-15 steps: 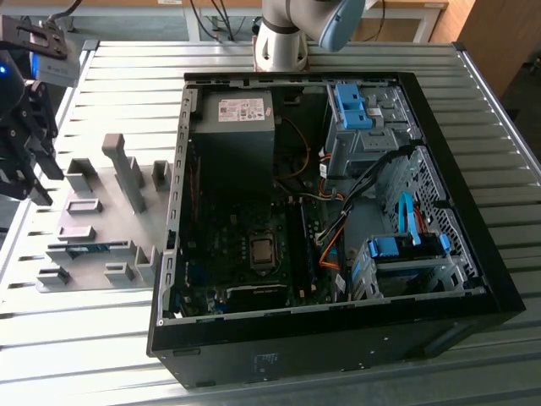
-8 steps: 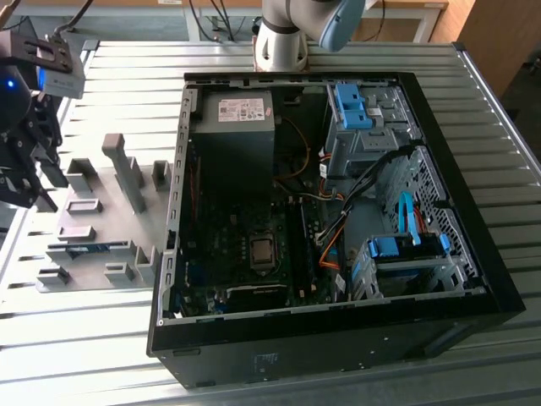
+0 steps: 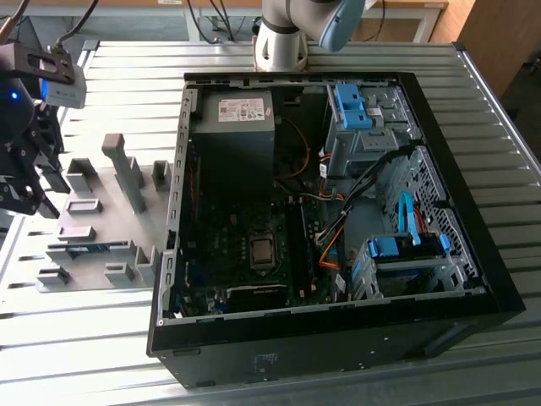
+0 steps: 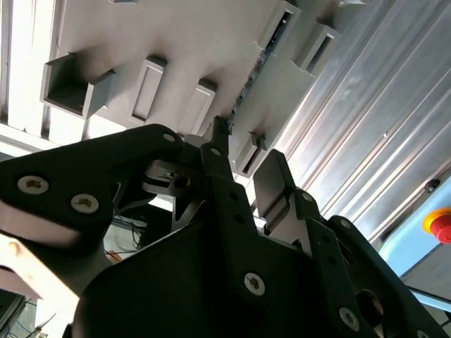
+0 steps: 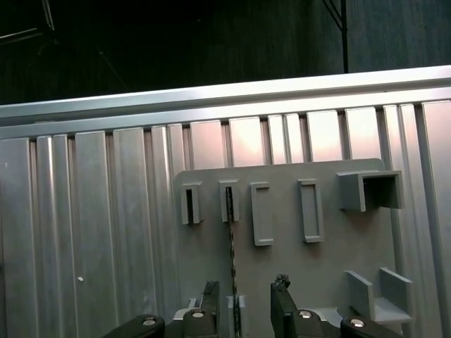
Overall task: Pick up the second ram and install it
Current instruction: 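Pick up the second ram and move it above second insertion slot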
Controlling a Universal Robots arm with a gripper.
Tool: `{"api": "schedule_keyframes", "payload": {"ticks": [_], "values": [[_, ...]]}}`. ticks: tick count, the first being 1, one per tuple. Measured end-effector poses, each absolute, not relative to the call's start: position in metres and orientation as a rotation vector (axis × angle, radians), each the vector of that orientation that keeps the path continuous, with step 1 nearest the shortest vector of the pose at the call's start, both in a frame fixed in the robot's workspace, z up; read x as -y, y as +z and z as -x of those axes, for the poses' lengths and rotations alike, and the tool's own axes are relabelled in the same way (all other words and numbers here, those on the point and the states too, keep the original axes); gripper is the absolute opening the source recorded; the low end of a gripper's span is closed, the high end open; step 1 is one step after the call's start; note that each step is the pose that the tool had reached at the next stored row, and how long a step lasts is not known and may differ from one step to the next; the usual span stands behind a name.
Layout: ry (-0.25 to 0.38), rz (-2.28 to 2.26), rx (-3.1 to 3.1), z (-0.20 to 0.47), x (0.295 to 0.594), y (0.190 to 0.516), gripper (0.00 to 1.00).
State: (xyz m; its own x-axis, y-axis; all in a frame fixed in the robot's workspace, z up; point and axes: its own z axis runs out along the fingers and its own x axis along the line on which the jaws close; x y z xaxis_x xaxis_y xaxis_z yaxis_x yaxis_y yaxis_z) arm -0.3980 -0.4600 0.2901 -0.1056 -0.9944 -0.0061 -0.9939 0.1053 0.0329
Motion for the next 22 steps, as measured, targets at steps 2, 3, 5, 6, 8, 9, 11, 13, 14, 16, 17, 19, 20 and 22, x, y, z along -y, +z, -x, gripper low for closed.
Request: {"api": "schedule_keyframes", "payload": {"ticks": [2, 3, 5, 6, 8, 9, 11, 13, 14, 16, 17, 19, 20, 22], "values": [[-0.045, -2.089, 2.323, 0.399, 0.461, 0.286, 0.42], [-0.046, -2.089, 2.323, 0.4, 0.461, 0.285, 0.42], [-0.046, -2.09, 2.323, 0.4, 0.462, 0.281, 0.42], [-0.046, -2.09, 2.323, 0.4, 0.463, 0.279, 0.42], [-0.045, -2.09, 2.324, 0.401, 0.463, 0.276, 0.42], [-0.045, -2.09, 2.323, 0.401, 0.463, 0.276, 0.42], [-0.045, -2.09, 2.323, 0.401, 0.463, 0.276, 0.42], [-0.045, -2.09, 2.324, 0.401, 0.463, 0.276, 0.42], [-0.045, -2.09, 2.324, 0.401, 0.463, 0.274, 0.42], [-0.045, -2.09, 2.323, 0.401, 0.463, 0.271, 0.42], [-0.045, -2.092, 2.322, 0.401, 0.463, 0.269, 0.42], [-0.045, -2.094, 2.32, 0.401, 0.464, 0.265, 0.42], [-0.045, -2.094, 2.32, 0.401, 0.464, 0.263, 0.42], [-0.045, -2.094, 2.32, 0.401, 0.464, 0.26, 0.42]]}}
